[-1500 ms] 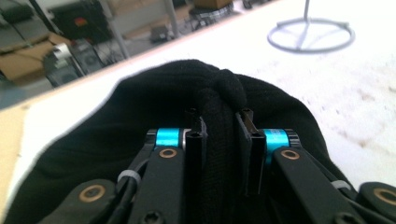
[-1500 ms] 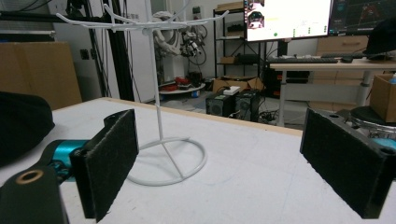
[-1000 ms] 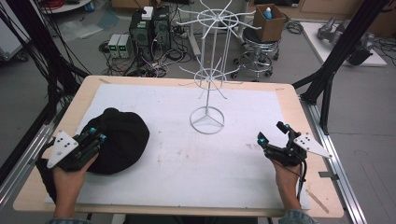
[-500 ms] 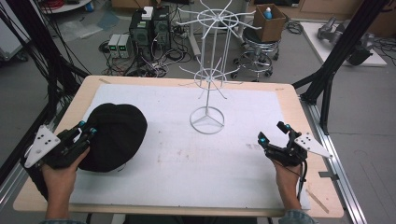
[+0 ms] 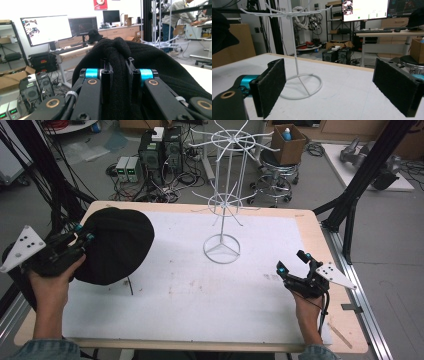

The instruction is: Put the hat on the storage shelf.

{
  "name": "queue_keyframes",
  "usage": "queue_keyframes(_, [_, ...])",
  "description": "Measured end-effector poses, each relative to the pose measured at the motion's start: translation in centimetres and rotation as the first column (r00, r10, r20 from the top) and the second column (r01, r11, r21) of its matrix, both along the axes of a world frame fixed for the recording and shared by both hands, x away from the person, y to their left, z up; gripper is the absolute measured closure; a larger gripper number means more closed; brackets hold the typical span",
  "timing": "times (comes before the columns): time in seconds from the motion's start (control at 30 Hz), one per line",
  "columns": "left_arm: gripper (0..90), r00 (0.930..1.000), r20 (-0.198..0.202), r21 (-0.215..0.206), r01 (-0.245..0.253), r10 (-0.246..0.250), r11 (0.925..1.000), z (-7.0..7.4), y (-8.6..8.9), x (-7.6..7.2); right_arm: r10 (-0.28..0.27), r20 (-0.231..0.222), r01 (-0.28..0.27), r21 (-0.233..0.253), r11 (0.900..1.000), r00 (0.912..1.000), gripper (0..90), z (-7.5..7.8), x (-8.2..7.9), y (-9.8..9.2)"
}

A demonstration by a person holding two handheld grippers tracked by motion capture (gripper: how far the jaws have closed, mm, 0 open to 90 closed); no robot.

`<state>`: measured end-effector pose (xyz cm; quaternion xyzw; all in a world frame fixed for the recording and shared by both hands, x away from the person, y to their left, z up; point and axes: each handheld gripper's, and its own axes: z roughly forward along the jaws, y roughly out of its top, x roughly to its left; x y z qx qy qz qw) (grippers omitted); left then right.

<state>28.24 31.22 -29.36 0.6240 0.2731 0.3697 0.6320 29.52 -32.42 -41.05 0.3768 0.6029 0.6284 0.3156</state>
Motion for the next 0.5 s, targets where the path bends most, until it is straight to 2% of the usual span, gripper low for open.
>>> queue_keyframes(0.13, [78.8, 0.9998, 0.010, 0.008, 0.019, -0.019, 0.9998, 1.2, -0.3, 0.9, 0.002, 0.001, -0.002, 0.001, 1.000, 1.0000, 10.8, 0.0, 0.0, 0.0])
queue_keyframes(0.4, [78.8, 0.9976, 0.021, 0.052, 0.065, -0.066, 0.9965, 4.2, -0.8, 2.8, -0.001, -0.003, 0.001, 0.002, 1.000, 1.0000, 10.8, -0.1, 0.1, -0.1])
queue_keyframes(0.5, [78.7, 0.9965, 0.025, 0.051, 0.078, -0.080, 0.9956, 5.4, -1.0, 3.5, 0.001, -0.002, -0.001, 0.007, 1.000, 1.0000, 10.8, -0.1, 0.1, -0.1])
